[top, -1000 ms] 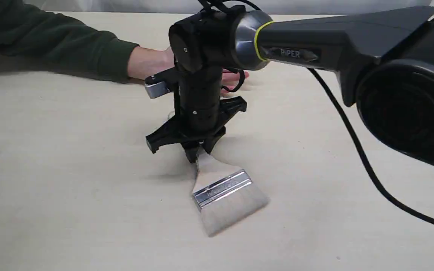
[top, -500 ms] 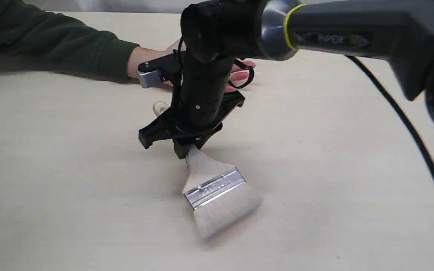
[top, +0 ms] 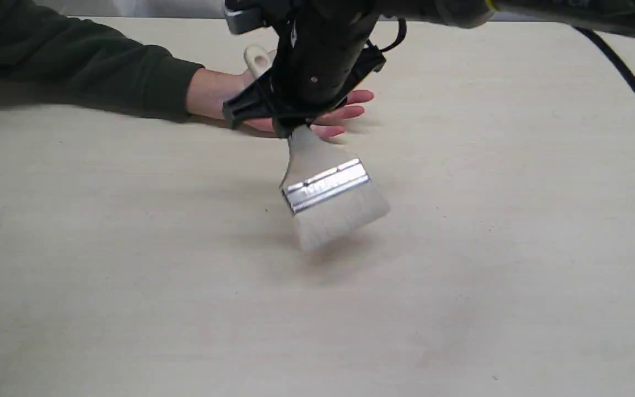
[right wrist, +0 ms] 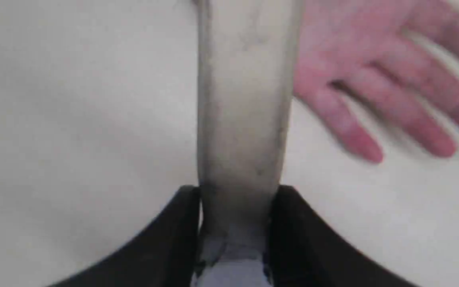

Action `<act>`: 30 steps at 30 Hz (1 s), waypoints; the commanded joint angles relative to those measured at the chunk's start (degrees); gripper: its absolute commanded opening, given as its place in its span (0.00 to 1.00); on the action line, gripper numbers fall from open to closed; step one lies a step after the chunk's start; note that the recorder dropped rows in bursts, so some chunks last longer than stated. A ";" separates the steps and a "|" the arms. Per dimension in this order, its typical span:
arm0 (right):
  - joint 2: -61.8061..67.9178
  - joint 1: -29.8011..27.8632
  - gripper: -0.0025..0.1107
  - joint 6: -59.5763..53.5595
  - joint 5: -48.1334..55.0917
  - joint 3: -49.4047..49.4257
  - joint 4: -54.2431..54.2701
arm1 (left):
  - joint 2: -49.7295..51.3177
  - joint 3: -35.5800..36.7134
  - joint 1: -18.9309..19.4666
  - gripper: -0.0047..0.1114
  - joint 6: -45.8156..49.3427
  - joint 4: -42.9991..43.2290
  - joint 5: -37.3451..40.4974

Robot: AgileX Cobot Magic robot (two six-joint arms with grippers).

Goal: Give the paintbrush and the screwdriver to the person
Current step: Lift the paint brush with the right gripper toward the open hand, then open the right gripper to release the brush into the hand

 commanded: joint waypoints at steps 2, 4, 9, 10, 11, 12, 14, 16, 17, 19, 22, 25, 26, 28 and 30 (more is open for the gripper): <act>2.09 -3.70 0.06 0.48 -0.83 -6.75 -0.88 | -0.14 0.12 -0.11 0.04 -0.12 -0.12 -0.19; 3.87 -5.02 0.06 0.48 -0.58 -10.17 -0.88 | -0.14 0.12 -0.11 0.04 -0.12 -0.24 0.00; 9.38 -7.21 0.06 0.48 -0.34 -18.11 -1.01 | -0.14 0.12 -0.11 0.04 -0.12 -0.23 -0.15; 10.64 -7.51 0.06 0.48 -0.34 -19.48 -1.01 | -0.14 0.12 -0.11 0.04 -0.12 -0.23 -0.15; 11.66 -8.03 0.06 0.48 -0.11 -20.58 -1.01 | -0.14 0.12 -0.11 0.04 -0.12 -0.23 -0.15; 13.02 -8.44 0.06 0.48 0.21 -21.91 -1.01 | -0.14 0.12 -0.11 0.04 -0.12 -0.23 -0.15; 15.38 -9.01 0.06 0.48 1.16 -24.11 -1.01 | -0.14 0.12 -0.11 0.04 -0.12 -0.23 -0.15; 18.17 -9.68 0.06 0.48 1.76 -26.43 -1.01 | -0.14 0.12 -0.11 0.04 -0.12 -0.23 -0.15; 19.16 -9.88 0.06 0.48 1.92 -27.43 -1.01 | -0.14 0.12 -0.11 0.04 -0.12 -0.23 -0.15; 21.16 -10.02 0.06 0.48 1.90 -28.91 -1.01 | -0.14 0.12 -0.11 0.04 -0.12 -0.23 -0.15; 23.66 -10.12 0.08 0.38 2.04 -31.25 -1.01 | -0.14 0.12 -0.11 0.04 -0.12 -0.23 -0.15; 24.08 -10.12 0.19 0.38 0.58 -32.01 -0.35 | -0.14 0.12 -0.11 0.04 -0.12 -0.23 -0.15; 23.69 -10.12 0.23 0.38 0.28 -32.01 -0.35 | -0.14 0.12 -0.11 0.04 -0.12 -0.23 -0.15; 22.90 -10.12 0.36 0.38 -0.02 -32.01 -0.21 | -0.14 0.12 -0.11 0.04 -0.12 -0.23 -0.15; 21.63 -10.12 0.46 0.38 -0.02 -32.01 -0.71 | -0.14 0.12 -0.11 0.04 -0.12 -0.23 -0.15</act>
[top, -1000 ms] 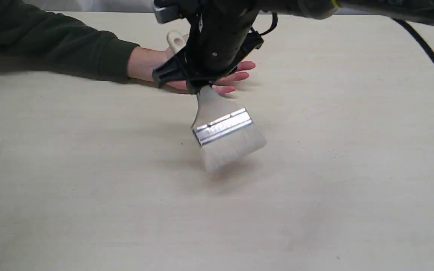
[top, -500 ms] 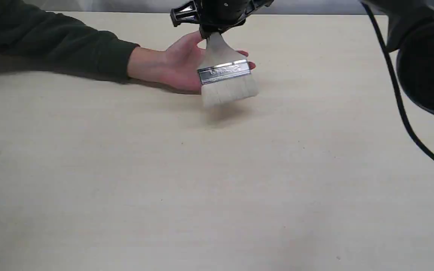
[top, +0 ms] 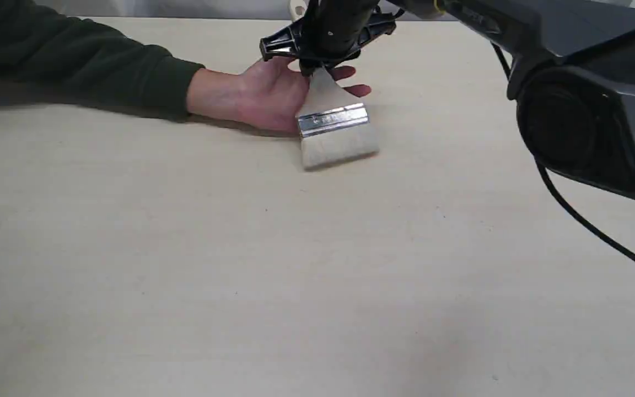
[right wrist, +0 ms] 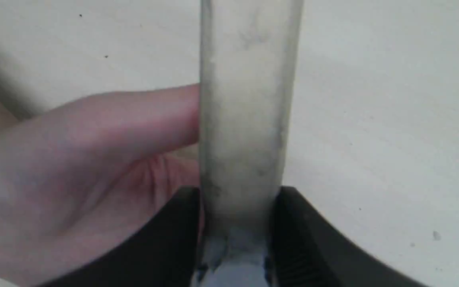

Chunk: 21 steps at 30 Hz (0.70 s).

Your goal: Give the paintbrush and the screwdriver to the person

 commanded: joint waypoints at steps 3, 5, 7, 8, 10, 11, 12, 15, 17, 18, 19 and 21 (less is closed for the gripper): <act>-4.58 -0.19 0.53 0.12 0.19 -0.48 -0.84 | -0.14 0.12 -0.11 0.04 -0.12 -0.13 -0.29; -6.26 -0.19 0.52 0.12 2.37 -0.48 -1.86 | -0.14 0.12 -0.11 0.04 -0.12 -0.01 -0.19; -7.82 -0.19 0.52 0.01 4.59 -0.48 -2.78 | -0.14 0.12 -0.11 0.04 -0.12 -0.01 -0.19; -8.62 -0.19 0.52 0.01 5.81 -0.17 -3.29 | -0.14 0.12 -0.11 0.04 -0.12 -0.01 -0.19; -9.95 -0.19 0.52 -0.49 7.45 0.48 -3.30 | -0.14 0.12 -0.11 0.04 -0.12 -0.01 -0.19; -10.78 -0.19 0.52 -0.82 8.19 1.19 -3.30 | -0.14 0.12 -0.11 0.04 -0.12 -0.01 -0.19; -11.77 -0.19 0.52 -1.03 8.61 1.86 -3.30 | -0.14 0.12 -0.11 0.04 -0.12 -0.01 -0.19; -15.02 -0.19 0.52 -1.05 8.73 5.77 -3.30 | -0.14 0.12 -0.11 0.04 -0.12 -0.01 -0.19; -17.76 -0.19 0.52 -1.05 8.07 9.26 -3.30 | -0.14 0.12 -0.11 0.04 -0.12 -0.01 -0.19; -19.32 -0.19 0.52 -1.05 7.50 11.31 -3.30 | -0.14 0.12 -0.11 0.04 -0.12 -0.01 -0.19; -20.66 -0.19 0.52 -1.05 6.95 13.14 -3.30 | -0.14 0.12 -0.11 0.04 -0.12 -0.01 -0.19; -23.99 -0.04 0.49 -1.05 5.21 17.69 -2.80 | -0.14 0.12 -0.11 0.04 -0.12 -0.01 -0.19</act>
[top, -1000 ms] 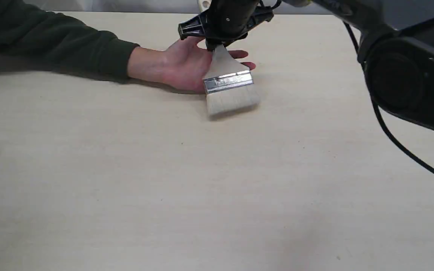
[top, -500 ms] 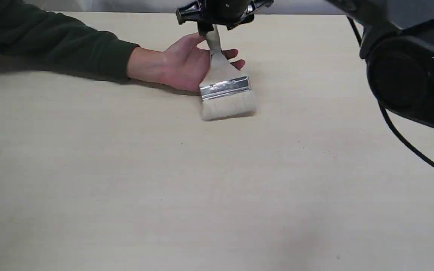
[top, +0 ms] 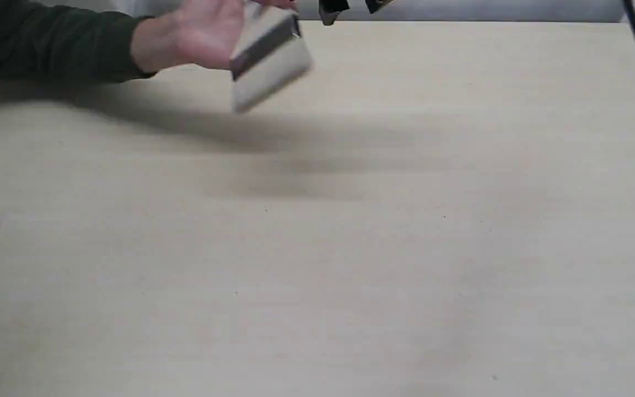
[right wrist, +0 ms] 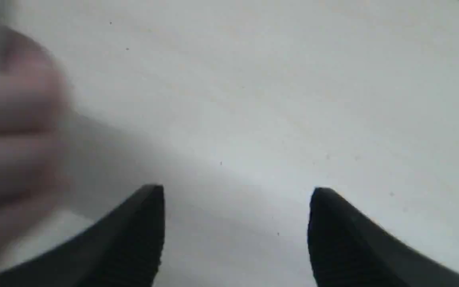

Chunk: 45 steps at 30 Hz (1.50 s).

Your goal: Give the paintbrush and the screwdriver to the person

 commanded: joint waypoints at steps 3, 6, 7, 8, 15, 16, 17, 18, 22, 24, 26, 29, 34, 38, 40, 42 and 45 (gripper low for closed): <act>-10.51 0.08 0.40 -0.58 -5.31 13.74 0.93 | -0.14 0.12 -0.11 0.04 -0.12 -0.01 -0.19; -16.76 0.08 0.33 -0.58 -8.82 22.90 3.99 | -0.14 0.12 -0.11 0.04 -0.12 -0.01 -0.19; -19.52 0.08 0.30 -0.58 -10.85 26.92 4.82 | -0.14 0.12 -0.11 0.04 -0.12 -0.01 -0.19; -21.44 0.08 0.28 -0.58 -12.07 29.52 5.64 | -0.14 0.12 -0.11 0.04 -0.12 -0.01 -0.19; -38.97 0.08 0.22 -0.51 -19.74 51.54 7.24 | -0.14 0.12 -0.11 0.04 -0.12 -0.17 -0.16; -42.29 0.08 0.22 -0.51 -22.11 55.51 8.12 | -0.14 0.12 -0.11 0.04 -0.12 -0.17 -0.16; -45.00 0.08 0.22 -0.51 -23.82 58.67 9.13 | -0.14 0.12 -0.11 0.04 -0.12 -0.17 -0.16; -47.14 0.08 0.22 -0.51 -24.93 61.09 9.47 | -0.14 0.12 -0.11 0.04 -0.12 -0.17 -0.16; -56.72 0.08 0.22 -0.51 -29.68 70.89 10.93 | -0.14 0.12 -0.11 0.04 -0.12 -0.17 -0.16; -61.43 0.08 0.22 -0.51 -31.64 75.66 11.66 | -0.14 0.12 -0.11 0.04 -0.12 -0.17 -0.16; -65.57 0.08 0.22 -0.51 -33.66 80.09 13.61 | -0.14 0.12 -0.11 0.04 -0.12 -0.17 -0.16; -71.79 0.08 0.22 -0.51 -36.84 85.96 15.58 | -0.14 0.12 -0.11 0.04 -0.12 -0.17 -0.16; -82.11 0.08 0.22 -0.51 -41.50 95.30 18.02 | -0.14 0.12 -0.11 0.04 -0.12 -0.17 -0.16; -90.28 0.08 0.22 -0.51 -44.58 100.78 18.86 | -0.14 0.12 -0.11 0.04 -0.12 -0.17 -0.16; -93.22 0.08 0.22 -0.51 -46.11 102.28 18.86 | -0.14 0.12 -0.11 0.04 -0.12 -0.17 -0.30; -96.56 0.08 0.22 -0.61 -47.63 103.96 18.86 | -0.14 0.12 -0.11 0.04 -0.12 -0.04 -0.19; -101.01 0.08 0.22 -1.68 -49.75 106.33 18.86 | -0.14 0.12 -0.11 0.04 -0.12 -0.04 -0.19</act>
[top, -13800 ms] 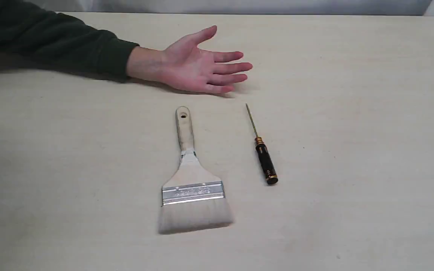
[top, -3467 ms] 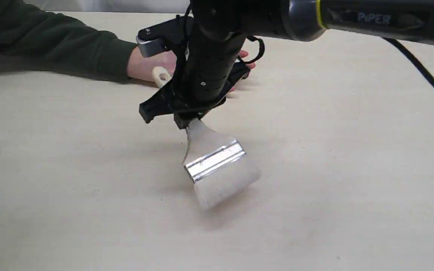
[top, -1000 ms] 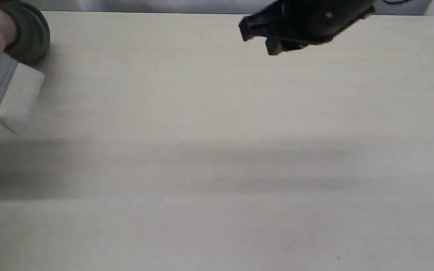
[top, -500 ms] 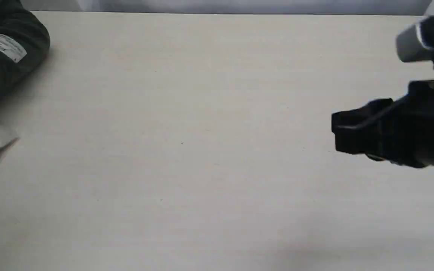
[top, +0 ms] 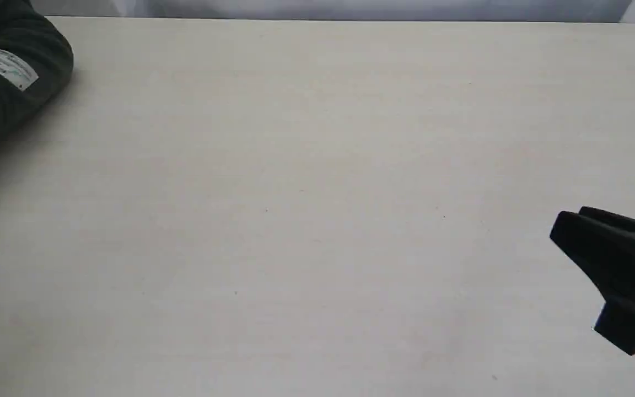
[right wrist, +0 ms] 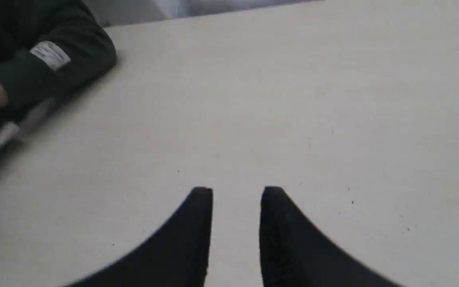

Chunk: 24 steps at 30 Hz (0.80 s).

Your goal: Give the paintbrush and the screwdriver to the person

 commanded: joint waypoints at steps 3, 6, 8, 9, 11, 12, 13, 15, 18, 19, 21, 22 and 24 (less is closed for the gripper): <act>-7.26 0.08 0.22 -3.45 -5.55 4.52 0.12 | -0.14 0.12 -0.11 0.04 -0.12 -0.04 -0.19; -10.51 0.08 0.22 -3.92 -8.30 7.07 -0.39 | -0.14 0.12 -0.11 0.04 -0.12 -0.04 -0.19; -12.56 0.08 0.22 -4.41 -9.82 8.51 -0.97 | -0.14 0.12 -0.11 0.04 -0.12 -0.04 -0.19; -13.53 0.08 0.22 -5.26 -10.36 9.21 -0.97 | -0.14 0.12 -0.11 0.04 -0.12 -0.04 -0.19; -15.25 0.08 0.22 -6.47 -10.61 9.97 -0.97 | -0.14 0.12 -0.11 0.04 -0.12 -0.04 -0.19; -16.34 0.08 0.22 -7.59 -10.61 10.21 -0.97 | -0.14 0.12 -0.11 0.04 -0.12 -0.04 -0.19; -16.87 0.08 0.22 -7.98 -10.61 10.30 -0.97 | -0.14 0.12 -0.11 0.04 -0.12 -0.04 -0.19; -18.64 0.08 0.22 -9.07 -10.61 10.30 -0.97 | -0.14 0.12 -0.11 0.04 -0.12 -0.04 -0.19; -20.56 0.08 0.22 -10.53 -12.30 10.30 -0.97 | -0.14 0.12 -0.11 0.04 -0.12 -0.04 -0.19; -21.34 0.08 0.22 -11.61 -12.79 10.30 -0.97 | -0.14 0.12 -0.11 0.04 -0.12 -0.04 -0.19; -22.94 0.08 0.22 -14.21 -12.13 10.30 -0.97 | -0.14 0.12 -0.11 0.04 -0.12 -0.04 -0.19; -23.60 0.08 0.22 -14.56 -12.13 10.30 -0.97 | -0.14 0.12 -0.11 0.04 -0.12 -0.04 -0.19; -24.79 0.08 0.22 -16.36 -12.04 10.30 -0.97 | -0.14 0.12 -0.11 0.04 -0.12 -0.18 -0.04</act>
